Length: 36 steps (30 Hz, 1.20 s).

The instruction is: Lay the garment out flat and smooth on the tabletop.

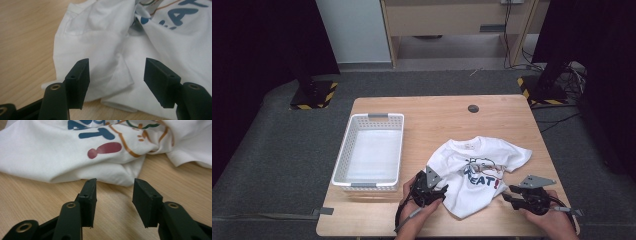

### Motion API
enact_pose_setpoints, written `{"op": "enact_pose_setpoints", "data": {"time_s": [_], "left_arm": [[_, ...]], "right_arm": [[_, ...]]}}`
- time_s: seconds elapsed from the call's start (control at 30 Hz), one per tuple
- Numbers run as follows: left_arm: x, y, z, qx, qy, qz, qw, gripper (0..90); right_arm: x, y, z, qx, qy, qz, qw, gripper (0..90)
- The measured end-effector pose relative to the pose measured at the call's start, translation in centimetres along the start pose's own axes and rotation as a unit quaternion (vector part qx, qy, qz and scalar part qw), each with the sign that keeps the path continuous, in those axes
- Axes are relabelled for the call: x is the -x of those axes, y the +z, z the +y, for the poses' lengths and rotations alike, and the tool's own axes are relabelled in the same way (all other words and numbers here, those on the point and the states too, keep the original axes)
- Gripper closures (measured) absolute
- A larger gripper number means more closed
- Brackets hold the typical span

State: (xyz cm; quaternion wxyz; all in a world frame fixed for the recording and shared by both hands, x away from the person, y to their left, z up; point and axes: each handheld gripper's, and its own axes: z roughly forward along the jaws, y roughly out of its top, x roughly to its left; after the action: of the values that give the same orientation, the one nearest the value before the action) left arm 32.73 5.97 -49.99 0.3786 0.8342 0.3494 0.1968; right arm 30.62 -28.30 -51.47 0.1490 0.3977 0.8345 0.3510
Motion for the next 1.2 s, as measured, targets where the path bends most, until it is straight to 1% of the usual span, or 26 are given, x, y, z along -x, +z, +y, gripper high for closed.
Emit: {"op": "enact_pose_setpoints", "data": {"time_s": [0.03, 0.07, 0.1, 0.17, 0.2, 0.3, 0.37, 0.4, 0.43, 0.53, 0.6, 0.67, 0.7, 0.73, 0.77, 0.8, 0.87, 0.97, 1.07, 1.1, 1.2], "left_arm": [[0.0, 0.0, 0.3, 0.003, -0.001, -0.001, 1.0000, 36.4], [0.0, 0.0, 0.3, 0.003, -0.001, -0.001, 1.0000, 36.1], [-0.1, 0.2, 1.0, 0.008, 0.001, -0.003, 1.0000, 36.1], [-0.2, 0.7, 1.7, 0.001, 0.008, -0.006, 1.0000, 36.2], [-0.2, 0.7, 1.7, 0.001, 0.008, -0.006, 1.0000, 36.6], [-0.2, 1.7, 2.4, -0.009, 0.013, -0.013, 0.9998, 37.5], [0.0, 2.5, 2.8, -0.022, 0.026, -0.015, 0.9993, 39.7], [0.1, 3.0, 3.1, -0.029, 0.035, -0.013, 0.9989, 41.4], [0.1, 3.3, 3.3, -0.033, 0.038, -0.013, 0.9987, 42.2], [0.1, 4.5, 3.7, -0.047, 0.047, -0.008, 0.9977, 48.0], [0.2, 5.1, 3.9, -0.052, 0.051, -0.003, 0.9973, 56.0], [0.3, 5.7, 4.1, -0.059, 0.063, 0.005, 0.9963, 62.1], [0.2, 6.0, 4.2, -0.062, 0.063, 0.007, 0.9961, 65.4], [0.0, 6.2, 4.2, -0.066, 0.057, 0.009, 0.9962, 67.8], [-0.3, 6.4, 4.2, -0.065, 0.048, 0.009, 0.9967, 69.3], [-0.5, 6.6, 4.3, -0.068, 0.047, 0.007, 0.9966, 72.3], [-1.0, 6.9, 4.3, -0.067, 0.044, 0.014, 0.9967, 75.9], [-1.9, 7.1, 4.5, -0.065, 0.042, 0.024, 0.9967, 76.9], [-2.8, 7.4, 4.7, -0.070, 0.042, 0.033, 0.9962, 77.2], [-3.1, 7.5, 4.8, -0.070, 0.040, 0.032, 0.9962, 77.1], [-3.8, 7.9, 5.2, -0.070, 0.040, 0.041, 0.9959, 76.7]], "right_arm": [[-0.1, 0.2, 0.0, -0.004, -0.004, 0.004, 1.0000, 52.9], [-0.2, 0.4, -0.1, -0.007, -0.006, 0.004, 1.0000, 51.7], [-0.2, 0.6, -0.1, -0.011, -0.006, 0.005, 0.9999, 51.0], [-0.2, 0.8, 0.0, -0.013, -0.005, 0.005, 0.9999, 50.0], [-0.2, 0.8, 0.0, -0.013, -0.005, 0.005, 0.9999, 50.0], [0.0, 1.1, 0.1, -0.019, 0.000, 0.005, 0.9998, 48.8], [0.0, 1.2, 0.1, -0.019, 0.001, 0.004, 0.9998, 48.8], [0.1, 1.4, 0.1, -0.021, 0.002, 0.005, 0.9998, 49.5], [0.1, 1.5, 0.1, -0.021, 0.002, 0.006, 0.9998, 50.3], [0.1, 1.8, 0.3, -0.019, 0.002, 0.004, 0.9998, 55.6], [0.2, 1.9, 0.6, -0.017, -0.002, 0.006, 0.9998, 67.2], [0.2, 2.0, 0.9, -0.016, -0.005, 0.004, 0.9999, 77.2], [0.2, 2.0, 1.0, -0.015, -0.006, 0.005, 0.9999, 83.1], [0.3, 2.0, 1.1, -0.014, -0.007, 0.008, 0.9999, 85.8], [0.3, 2.0, 1.1, -0.013, -0.007, 0.009, 0.9999, 87.0], [0.4, 2.0, 1.1, -0.013, -0.009, 0.011, 0.9998, 87.4], [0.5, 1.8, 1.1, -0.014, -0.011, 0.014, 0.9997, 87.7], [1.0, 1.2, 0.9, -0.017, -0.013, 0.015, 0.9997, 87.9], [2.1, 0.5, 0.4, -0.019, -0.004, 0.010, 0.9998, 87.9], [2.5, 0.4, 0.3, -0.020, -0.002, 0.008, 0.9998, 87.9], [3.6, 0.4, 0.1, -0.026, 0.003, 0.003, 0.9997, 87.9]]}}
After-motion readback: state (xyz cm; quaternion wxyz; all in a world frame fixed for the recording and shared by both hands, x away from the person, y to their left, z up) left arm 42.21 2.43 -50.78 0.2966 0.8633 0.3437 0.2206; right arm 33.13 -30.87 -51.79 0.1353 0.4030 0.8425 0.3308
